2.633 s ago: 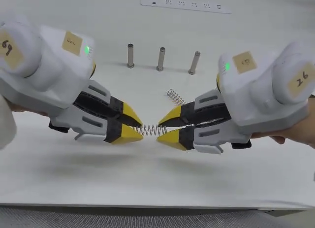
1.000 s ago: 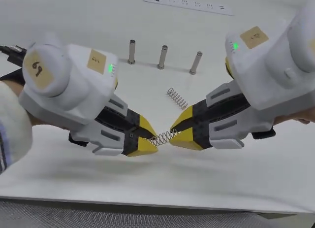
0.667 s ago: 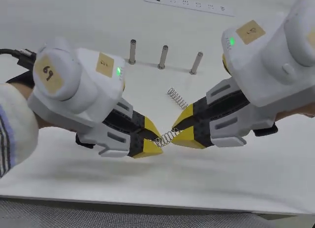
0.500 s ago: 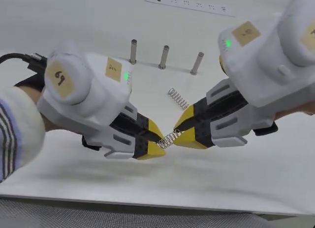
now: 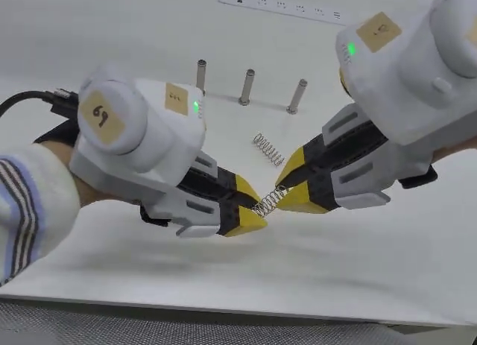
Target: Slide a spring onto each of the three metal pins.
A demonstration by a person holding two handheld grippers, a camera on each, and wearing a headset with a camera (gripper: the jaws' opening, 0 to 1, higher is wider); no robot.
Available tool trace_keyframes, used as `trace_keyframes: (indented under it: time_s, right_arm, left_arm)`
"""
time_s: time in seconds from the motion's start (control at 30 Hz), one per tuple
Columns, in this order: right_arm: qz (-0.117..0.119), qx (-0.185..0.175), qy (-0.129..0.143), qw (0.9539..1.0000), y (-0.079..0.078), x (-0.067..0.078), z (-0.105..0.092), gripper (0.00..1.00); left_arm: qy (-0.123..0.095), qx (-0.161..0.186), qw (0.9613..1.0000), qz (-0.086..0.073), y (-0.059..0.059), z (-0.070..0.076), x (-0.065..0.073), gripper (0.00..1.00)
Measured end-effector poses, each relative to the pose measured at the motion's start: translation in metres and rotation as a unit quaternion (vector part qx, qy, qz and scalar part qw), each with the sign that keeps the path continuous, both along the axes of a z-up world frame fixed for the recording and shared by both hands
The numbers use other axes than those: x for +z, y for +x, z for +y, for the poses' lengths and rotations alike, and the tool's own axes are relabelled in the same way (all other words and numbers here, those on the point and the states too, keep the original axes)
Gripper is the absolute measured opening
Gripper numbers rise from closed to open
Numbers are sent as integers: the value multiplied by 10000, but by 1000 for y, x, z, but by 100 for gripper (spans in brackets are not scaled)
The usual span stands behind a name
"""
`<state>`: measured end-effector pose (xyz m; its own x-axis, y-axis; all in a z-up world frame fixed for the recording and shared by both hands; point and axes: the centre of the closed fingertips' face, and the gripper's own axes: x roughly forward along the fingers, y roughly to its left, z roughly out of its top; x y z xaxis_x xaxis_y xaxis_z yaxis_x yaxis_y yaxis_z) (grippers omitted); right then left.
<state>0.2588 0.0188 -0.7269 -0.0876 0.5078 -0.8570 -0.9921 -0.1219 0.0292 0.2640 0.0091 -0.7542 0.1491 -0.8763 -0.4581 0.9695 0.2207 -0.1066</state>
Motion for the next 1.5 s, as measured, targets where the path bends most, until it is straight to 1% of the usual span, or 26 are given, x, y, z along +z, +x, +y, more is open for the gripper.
trace_keyframes:
  time_s: [0.07,0.17,0.27,0.37,0.4,0.43,0.47,0.5,0.53,0.57,0.6,0.67,0.73,0.8,0.87,0.93,0.97,1.0,1.1,1.27,1.33,1.43,1.5]
  right_arm:
    - [-70,86,-32,9999,2,3,-1,7]
    - [-94,174,-64,9998,2,8,0,7]
    - [-165,280,-134,9994,4,7,0,8]
    - [-230,358,-105,9990,6,7,2,8]
    - [-259,358,-102,9990,8,7,3,8]
    - [-262,359,-101,9990,9,6,4,9]
    - [-204,362,-110,9991,8,6,4,8]
    - [-201,349,-87,9992,8,6,5,8]
    - [-184,367,-79,9991,7,5,6,9]
    - [-194,370,-86,9991,7,3,7,9]
    - [-236,404,-108,9988,7,2,8,10]
    - [-237,461,-136,9986,5,0,9,10]
    - [-252,476,-134,9985,5,-2,11,9]
    - [-213,487,-156,9985,4,-2,12,9]
    - [-222,518,-177,9983,3,-3,12,9]
    - [-249,539,-193,9980,3,-3,13,9]
    - [-259,484,-188,9983,4,-4,14,8]
    - [-197,403,-186,9988,4,-4,15,8]
    - [-269,439,-200,9985,5,-5,16,8]
    - [-294,300,-238,9988,6,-7,18,8]
    - [-301,253,-243,9989,6,-8,18,8]
    - [-246,94,-246,9994,8,-8,21,8]
    - [-238,58,-236,9994,8,-8,22,8]
  left_arm:
    - [-64,32,10000,-43,2,1,4,2]
    - [-137,35,9999,-91,2,2,9,2]
    - [-165,54,9998,-109,4,3,11,2]
    - [-155,121,9997,-125,7,4,11,2]
    - [-197,178,9996,-98,8,5,12,2]
    - [-229,182,9996,-58,8,5,13,2]
    - [-204,202,9996,-78,9,6,13,2]
    - [-195,182,9996,-107,8,6,13,2]
    - [-178,190,9996,-93,8,6,12,2]
    - [-235,192,9995,-95,8,6,14,2]
    - [-343,236,9991,-57,9,4,18,2]
    - [-380,219,9990,-99,9,4,21,2]
    - [-312,188,9992,-145,9,3,21,2]
    - [-310,184,9993,-124,8,3,20,2]
    - [-308,187,9992,-152,8,4,21,2]
    - [-271,173,9992,-232,9,5,20,2]
    - [-255,180,9992,-255,10,5,20,2]
    - [-229,190,9991,-291,11,6,19,2]
    - [-188,155,9990,-378,11,7,18,2]
    - [-127,141,9988,-449,12,9,16,2]
    - [-82,120,9985,-524,13,10,15,2]
    - [-76,122,9986,-506,14,11,15,2]
    - [-56,117,9986,-507,14,13,15,2]
